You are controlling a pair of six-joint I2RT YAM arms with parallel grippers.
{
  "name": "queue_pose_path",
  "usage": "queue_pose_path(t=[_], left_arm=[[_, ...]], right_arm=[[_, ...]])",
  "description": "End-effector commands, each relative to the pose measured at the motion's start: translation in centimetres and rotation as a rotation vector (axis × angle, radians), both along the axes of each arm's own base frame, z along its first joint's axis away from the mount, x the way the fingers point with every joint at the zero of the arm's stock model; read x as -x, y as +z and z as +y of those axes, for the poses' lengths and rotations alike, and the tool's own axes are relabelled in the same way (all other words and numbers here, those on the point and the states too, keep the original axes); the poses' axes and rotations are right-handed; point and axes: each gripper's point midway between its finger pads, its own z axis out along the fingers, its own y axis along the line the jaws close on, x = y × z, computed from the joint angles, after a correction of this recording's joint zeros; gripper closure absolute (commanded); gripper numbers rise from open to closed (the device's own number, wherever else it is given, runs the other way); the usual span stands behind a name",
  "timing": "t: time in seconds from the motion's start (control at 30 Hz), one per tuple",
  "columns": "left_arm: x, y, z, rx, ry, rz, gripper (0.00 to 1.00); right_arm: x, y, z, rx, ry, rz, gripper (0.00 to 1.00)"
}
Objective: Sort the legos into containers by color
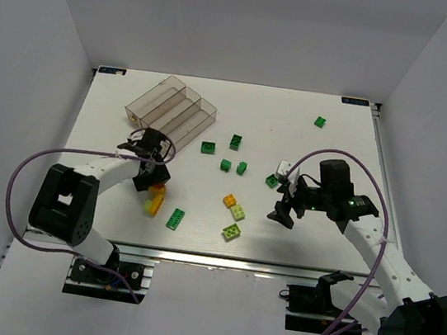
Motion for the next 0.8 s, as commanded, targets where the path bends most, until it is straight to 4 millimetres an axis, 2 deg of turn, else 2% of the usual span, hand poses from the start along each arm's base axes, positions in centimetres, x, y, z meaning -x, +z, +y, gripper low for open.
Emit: queue_pose_path(t=[0.0, 0.07, 0.1, 0.2, 0.23, 0.3, 0.33, 0.4, 0.57, 0.6, 0.7, 0.77], left_arm=[[-3.7, 9.4, -1.6, 0.091, -0.014, -0.255, 0.91], [-4.2, 10.8, -1.7, 0.092, -0.021, -0.279, 0.92], [-5.0, 12.4, -1.8, 0.093, -0.022, -0.315, 0.92], [-6.3, 13.9, -1.9, 0.08, -0.033, -0.335, 0.93], [-6.9, 15.0, -2.1, 0.083, -0.032, -0.353, 0.93], [-8.5, 15.6, -2.0, 0.063, -0.041, -0.358, 0.93], [-8.5, 15.5, -1.8, 0.058, -0.039, -0.355, 0.93], [-10.3, 16.6, -1.7, 0.051, -0.032, -0.377, 0.94], [-15.3, 19.0, 0.8, 0.024, 0.032, -0.451, 0.97], [-16.8, 19.6, 1.1, 0.022, 0.043, -0.47, 0.97], [-20.0, 20.1, 2.8, -0.014, 0.074, -0.499, 0.97], [-21.3, 20.0, 3.8, -0.04, 0.084, -0.507, 0.97]], right_arm=[[-0.2, 1.3, 0.5, -0.034, 0.019, -0.037, 0.11], [-0.2, 1.4, 0.6, -0.039, 0.02, -0.036, 0.11], [-0.2, 1.4, 0.7, -0.043, 0.025, -0.03, 0.1], [-0.4, 1.6, 0.8, -0.045, 0.024, -0.027, 0.11], [-0.4, 1.7, 0.9, -0.048, 0.026, -0.028, 0.1], [-0.5, 1.9, 1.0, -0.053, 0.028, -0.027, 0.11], [-0.4, 1.9, 1.0, -0.054, 0.029, -0.027, 0.1], [-0.4, 2.0, 1.1, -0.058, 0.029, -0.025, 0.11], [-0.4, 2.1, 1.1, -0.061, 0.026, -0.031, 0.1], [-0.4, 2.0, 1.1, -0.061, 0.028, -0.031, 0.11], [-0.4, 2.0, 1.0, -0.061, 0.028, -0.038, 0.11], [-0.4, 2.1, 1.0, -0.063, 0.03, -0.042, 0.11]])
